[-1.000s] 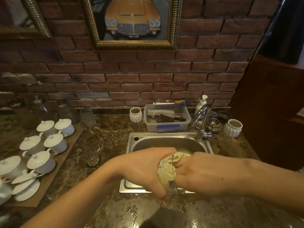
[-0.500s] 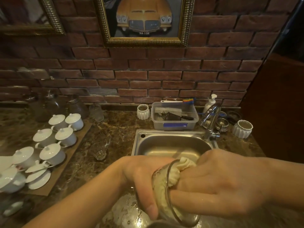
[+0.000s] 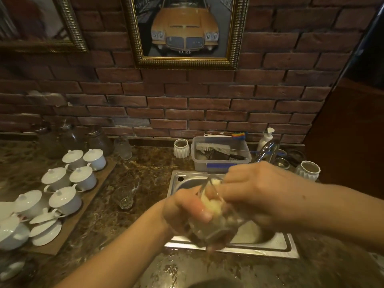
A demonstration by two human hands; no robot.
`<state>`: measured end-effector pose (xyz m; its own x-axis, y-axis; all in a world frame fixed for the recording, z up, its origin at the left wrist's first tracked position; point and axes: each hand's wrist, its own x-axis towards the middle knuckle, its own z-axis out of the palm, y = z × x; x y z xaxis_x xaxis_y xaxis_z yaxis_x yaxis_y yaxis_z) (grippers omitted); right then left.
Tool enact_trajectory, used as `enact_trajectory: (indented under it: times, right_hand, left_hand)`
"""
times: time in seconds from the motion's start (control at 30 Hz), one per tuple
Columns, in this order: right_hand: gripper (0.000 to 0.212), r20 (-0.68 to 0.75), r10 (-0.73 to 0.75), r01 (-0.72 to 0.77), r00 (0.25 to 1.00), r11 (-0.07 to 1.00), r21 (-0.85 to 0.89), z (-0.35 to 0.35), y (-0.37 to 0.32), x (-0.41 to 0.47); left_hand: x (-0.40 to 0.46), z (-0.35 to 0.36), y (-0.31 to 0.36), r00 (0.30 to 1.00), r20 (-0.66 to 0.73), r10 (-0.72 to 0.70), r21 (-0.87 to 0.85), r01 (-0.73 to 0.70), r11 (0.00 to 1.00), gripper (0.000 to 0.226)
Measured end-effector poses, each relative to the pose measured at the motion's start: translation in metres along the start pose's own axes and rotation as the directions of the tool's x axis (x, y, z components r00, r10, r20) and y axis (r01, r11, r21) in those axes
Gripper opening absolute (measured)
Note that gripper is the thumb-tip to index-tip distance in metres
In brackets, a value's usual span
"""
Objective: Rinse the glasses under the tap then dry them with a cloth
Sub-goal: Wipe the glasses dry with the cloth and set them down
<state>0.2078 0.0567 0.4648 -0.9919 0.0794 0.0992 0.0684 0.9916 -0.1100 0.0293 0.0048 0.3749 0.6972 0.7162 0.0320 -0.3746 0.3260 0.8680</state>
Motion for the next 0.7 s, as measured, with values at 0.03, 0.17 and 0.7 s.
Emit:
enact_trajectory:
  times: [0.03, 0.17, 0.7]
  right_hand:
    - [0.023, -0.003, 0.071, -0.071, 0.997, 0.997, 0.029, 0.001, 0.006, 0.003]
    - [0.016, -0.01, 0.29, -0.28, 0.957, 0.931, 0.235, 0.022, 0.015, 0.01]
    - [0.018, 0.374, 0.528, -0.383, 0.762, -0.098, 0.919, 0.048, 0.034, 0.024]
  left_hand:
    - [-0.001, 0.004, 0.007, 0.995, -0.097, -0.018, 0.086, 0.027, 0.996, 0.045]
    - [-0.006, -0.001, 0.019, 0.89, -0.447, 0.093, 0.542, 0.187, 0.819, 0.059]
    - [-0.008, -0.011, -0.025, 0.558, 0.112, 0.822, 0.757, 0.489, -0.434, 0.056]
